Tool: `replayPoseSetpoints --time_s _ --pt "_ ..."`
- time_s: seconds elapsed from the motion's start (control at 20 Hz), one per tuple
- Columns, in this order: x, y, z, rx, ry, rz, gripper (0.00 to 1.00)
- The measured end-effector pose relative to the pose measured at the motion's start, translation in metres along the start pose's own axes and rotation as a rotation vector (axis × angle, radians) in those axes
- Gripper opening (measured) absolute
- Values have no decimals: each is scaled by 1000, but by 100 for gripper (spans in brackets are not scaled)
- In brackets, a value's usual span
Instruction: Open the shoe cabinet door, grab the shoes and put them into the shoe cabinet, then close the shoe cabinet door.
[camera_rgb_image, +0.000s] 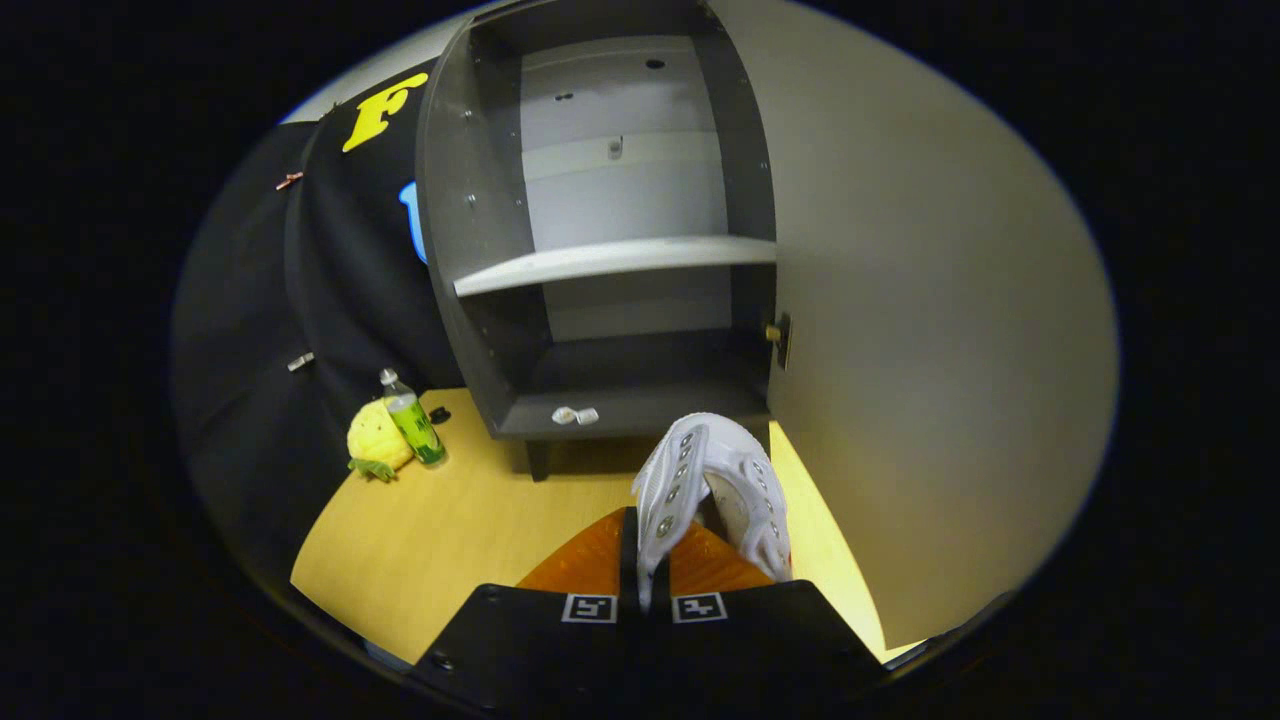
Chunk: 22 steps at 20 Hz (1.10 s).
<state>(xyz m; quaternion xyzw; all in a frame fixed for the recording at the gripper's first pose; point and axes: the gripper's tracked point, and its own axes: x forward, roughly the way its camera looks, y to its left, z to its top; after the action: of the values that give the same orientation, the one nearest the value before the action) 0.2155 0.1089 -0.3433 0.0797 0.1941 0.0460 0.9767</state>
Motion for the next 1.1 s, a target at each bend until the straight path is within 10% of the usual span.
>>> replayPoseSetpoints --time_s 0.5,1.1 --pt "-1 44 165 -18 -131 56 5" --pt "128 65 281 -118 -156 49 5"
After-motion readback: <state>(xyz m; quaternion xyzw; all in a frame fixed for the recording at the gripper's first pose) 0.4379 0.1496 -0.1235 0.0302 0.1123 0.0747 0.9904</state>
